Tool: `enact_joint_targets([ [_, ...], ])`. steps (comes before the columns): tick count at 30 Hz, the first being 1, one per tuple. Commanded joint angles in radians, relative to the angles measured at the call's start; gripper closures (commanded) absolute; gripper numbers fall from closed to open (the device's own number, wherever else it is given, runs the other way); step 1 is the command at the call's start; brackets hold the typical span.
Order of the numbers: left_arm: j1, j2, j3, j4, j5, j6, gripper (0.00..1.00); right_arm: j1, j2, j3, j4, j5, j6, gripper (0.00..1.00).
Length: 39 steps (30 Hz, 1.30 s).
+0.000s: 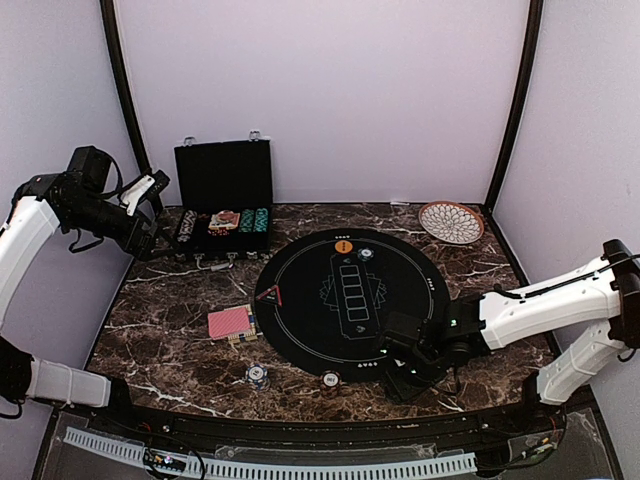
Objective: Distribute texas hold em gaming equipment
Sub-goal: Pick up the pile of poker chips from the pile of poker chips.
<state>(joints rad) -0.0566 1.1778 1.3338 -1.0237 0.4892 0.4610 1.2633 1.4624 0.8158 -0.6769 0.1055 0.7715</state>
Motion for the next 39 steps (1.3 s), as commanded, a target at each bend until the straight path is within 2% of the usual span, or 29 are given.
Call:
enact_joint_targets([
  [1,-0.005,-0.016,0.013,-0.008,0.001,0.002,0.01,0.005,-0.007,-0.006,0.008,0.010,0.001,0.49],
  [5,-0.005,-0.017,0.014,-0.007,0.001,0.002,0.01,0.005,-0.013,0.002,0.001,0.013,0.002,0.56],
  [8,-0.006,-0.017,0.015,-0.005,0.000,0.001,0.01,0.005,-0.016,0.002,-0.005,0.018,0.002,0.58],
  [10,-0.006,-0.017,0.015,-0.004,-0.001,0.001,0.01,0.005,-0.013,-0.001,-0.004,0.015,0.002,0.56],
  [12,-0.005,-0.018,0.015,-0.004,0.000,0.001,0.01,0.005,-0.011,-0.004,0.001,0.009,0.002,0.49],
  [16,-0.005,-0.021,0.013,-0.006,-0.004,0.002,0.01,0.005,-0.007,-0.003,0.005,0.005,-0.001,0.49],
  [22,-0.006,-0.023,0.012,-0.006,-0.009,0.005,0.01,0.005,-0.011,0.008,-0.008,0.013,-0.001,0.63],
  [28,-0.005,-0.021,0.013,-0.002,-0.008,0.002,0.01,0.005,-0.010,0.009,-0.014,0.011,-0.003,0.71],
  [31,-0.005,-0.022,0.014,-0.003,-0.008,0.002,0.01,0.005,-0.007,0.011,-0.018,0.013,-0.008,0.71],
  [34,-0.005,-0.022,0.013,-0.002,-0.008,0.002,0.01,0.004,0.010,0.013,-0.017,0.008,-0.022,0.61],
  [39,-0.006,-0.029,0.011,-0.004,-0.013,0.005,0.01,0.005,0.026,0.021,-0.014,0.009,-0.029,0.58],
])
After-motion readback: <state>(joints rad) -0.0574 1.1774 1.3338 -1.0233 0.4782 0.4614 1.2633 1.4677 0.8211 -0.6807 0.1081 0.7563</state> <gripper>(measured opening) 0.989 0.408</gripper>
